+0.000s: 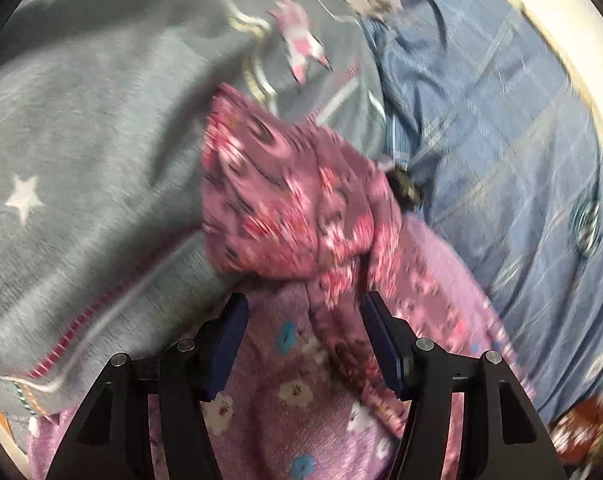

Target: Fold small clothes

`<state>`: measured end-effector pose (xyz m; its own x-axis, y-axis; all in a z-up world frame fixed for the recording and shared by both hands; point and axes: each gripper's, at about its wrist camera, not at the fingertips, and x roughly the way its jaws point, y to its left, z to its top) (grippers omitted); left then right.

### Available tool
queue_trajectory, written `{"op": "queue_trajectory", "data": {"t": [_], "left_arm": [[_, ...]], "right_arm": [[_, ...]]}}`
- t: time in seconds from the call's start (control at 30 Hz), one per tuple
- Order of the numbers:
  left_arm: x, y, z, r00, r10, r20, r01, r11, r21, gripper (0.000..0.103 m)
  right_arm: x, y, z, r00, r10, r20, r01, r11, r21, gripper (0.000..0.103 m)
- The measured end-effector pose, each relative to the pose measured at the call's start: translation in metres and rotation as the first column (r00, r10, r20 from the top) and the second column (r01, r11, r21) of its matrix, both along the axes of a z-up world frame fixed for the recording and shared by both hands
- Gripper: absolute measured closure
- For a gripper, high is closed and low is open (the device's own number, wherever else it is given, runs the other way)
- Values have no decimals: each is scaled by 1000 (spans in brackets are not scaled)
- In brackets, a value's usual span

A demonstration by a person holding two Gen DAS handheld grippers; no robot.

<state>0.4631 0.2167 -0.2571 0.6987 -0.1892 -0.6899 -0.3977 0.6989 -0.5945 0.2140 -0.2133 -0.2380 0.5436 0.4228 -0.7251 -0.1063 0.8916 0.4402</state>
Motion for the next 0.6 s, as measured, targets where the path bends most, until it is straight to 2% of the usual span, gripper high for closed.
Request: {"op": "queue_trajectory", "data": {"t": [0.07,0.1,0.3,0.4,0.47,0.5,0.53,0.6], "left_arm": [[-5,14,1,999,30,35,-29,999,-33,44],[-9,19,2,999,36,26,-34,997,-76,44],[-14,40,-12,996,83,46,-73,980,-185,43],[-9,46,-16,994,99,48,-88,977,-197,46],[-7,45,-11,991,113,70,-99,980,-170,60],[-6,46,-10,991,107,75,-95,984,-153,78],[-5,45,-9,992,97,78,-85,986,-142,89],[-7,41,-5,992,101,80,-90,987,-130,97]], "right_arm": [[-4,-3,2,1000,-2,-1,2,1000,-10,64],[-7,-6,1,1000,-5,-6,5,1000,-7,64],[-5,-11,-3,1000,-11,-27,11,1000,-3,64],[-6,-12,-5,999,-9,-32,9,1000,-5,64],[-8,-11,-5,1000,-5,-30,4,1000,-13,64],[-8,-10,-6,1000,-2,-29,1,1000,-18,64],[-9,-9,-6,1000,1,-29,-2,1000,-23,64],[-9,-8,-6,1000,3,-25,-3,1000,-31,64]]}}
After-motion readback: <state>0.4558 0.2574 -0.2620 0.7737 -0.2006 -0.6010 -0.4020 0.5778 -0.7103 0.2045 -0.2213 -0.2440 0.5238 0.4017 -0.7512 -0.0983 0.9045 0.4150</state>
